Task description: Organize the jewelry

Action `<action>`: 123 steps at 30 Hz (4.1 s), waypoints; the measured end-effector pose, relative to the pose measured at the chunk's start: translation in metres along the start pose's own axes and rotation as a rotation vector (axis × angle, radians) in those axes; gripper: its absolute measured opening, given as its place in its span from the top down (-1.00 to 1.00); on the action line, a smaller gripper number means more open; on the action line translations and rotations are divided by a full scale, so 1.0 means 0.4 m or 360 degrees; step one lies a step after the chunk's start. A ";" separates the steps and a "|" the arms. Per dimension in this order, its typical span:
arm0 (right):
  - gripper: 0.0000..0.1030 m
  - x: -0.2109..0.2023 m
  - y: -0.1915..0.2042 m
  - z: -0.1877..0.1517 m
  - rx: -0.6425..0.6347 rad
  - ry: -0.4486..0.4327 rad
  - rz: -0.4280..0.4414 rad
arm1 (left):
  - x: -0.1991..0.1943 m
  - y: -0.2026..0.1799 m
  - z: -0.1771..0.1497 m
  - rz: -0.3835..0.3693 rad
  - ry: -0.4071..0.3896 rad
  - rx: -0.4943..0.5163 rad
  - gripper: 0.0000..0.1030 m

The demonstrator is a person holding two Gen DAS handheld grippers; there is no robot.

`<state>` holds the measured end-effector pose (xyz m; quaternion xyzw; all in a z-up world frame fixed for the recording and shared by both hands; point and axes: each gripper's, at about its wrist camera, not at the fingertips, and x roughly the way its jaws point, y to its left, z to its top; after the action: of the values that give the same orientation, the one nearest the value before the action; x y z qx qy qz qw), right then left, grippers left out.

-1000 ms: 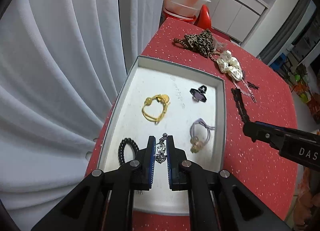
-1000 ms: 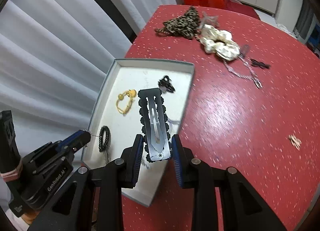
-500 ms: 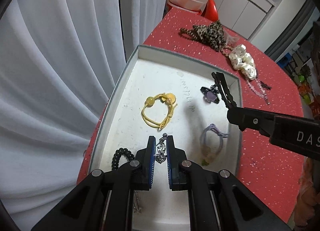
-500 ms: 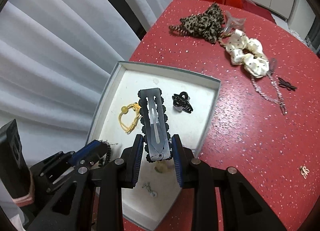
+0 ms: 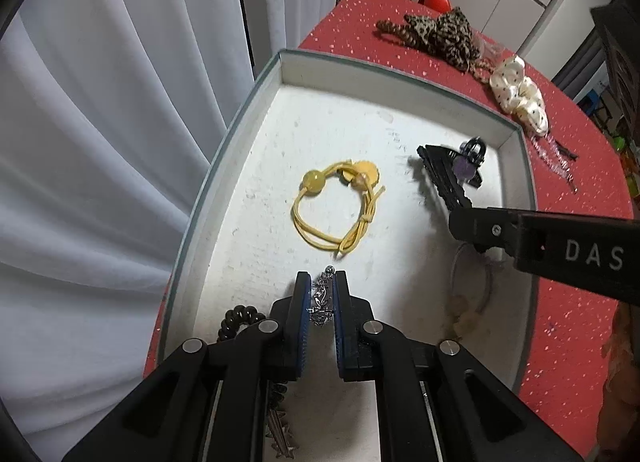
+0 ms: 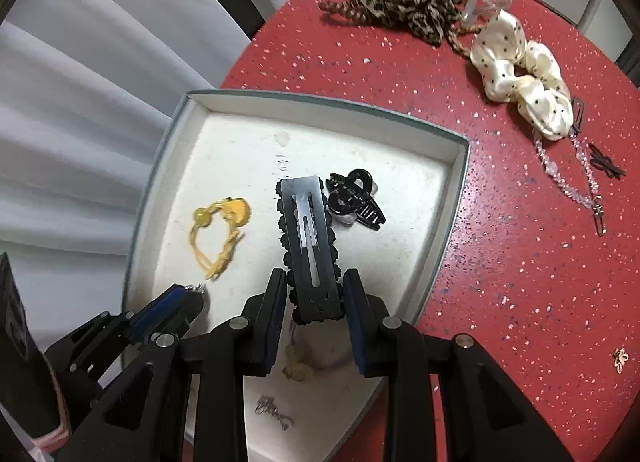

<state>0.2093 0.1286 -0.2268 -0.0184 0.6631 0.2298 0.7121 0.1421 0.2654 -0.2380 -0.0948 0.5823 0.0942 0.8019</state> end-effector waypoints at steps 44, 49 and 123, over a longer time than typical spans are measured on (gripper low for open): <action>-0.15 -0.063 0.002 -0.025 0.0006 -0.0038 -0.0019 | -0.033 -0.024 0.015 0.0129 0.0032 0.0036 -0.88; -0.23 -0.077 0.013 -0.048 0.0009 -0.0046 -0.0016 | -0.042 -0.019 -0.003 0.0172 0.0051 0.0028 -1.00; -0.99 -0.264 0.094 -0.278 0.0092 -0.0019 -0.0241 | -0.224 0.033 -0.163 0.0140 0.0205 0.0062 -1.00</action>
<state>0.0905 0.0932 -0.1290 -0.0465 0.6619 0.1560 0.7317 0.0515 0.2574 -0.1731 -0.0594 0.6381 0.1116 0.7595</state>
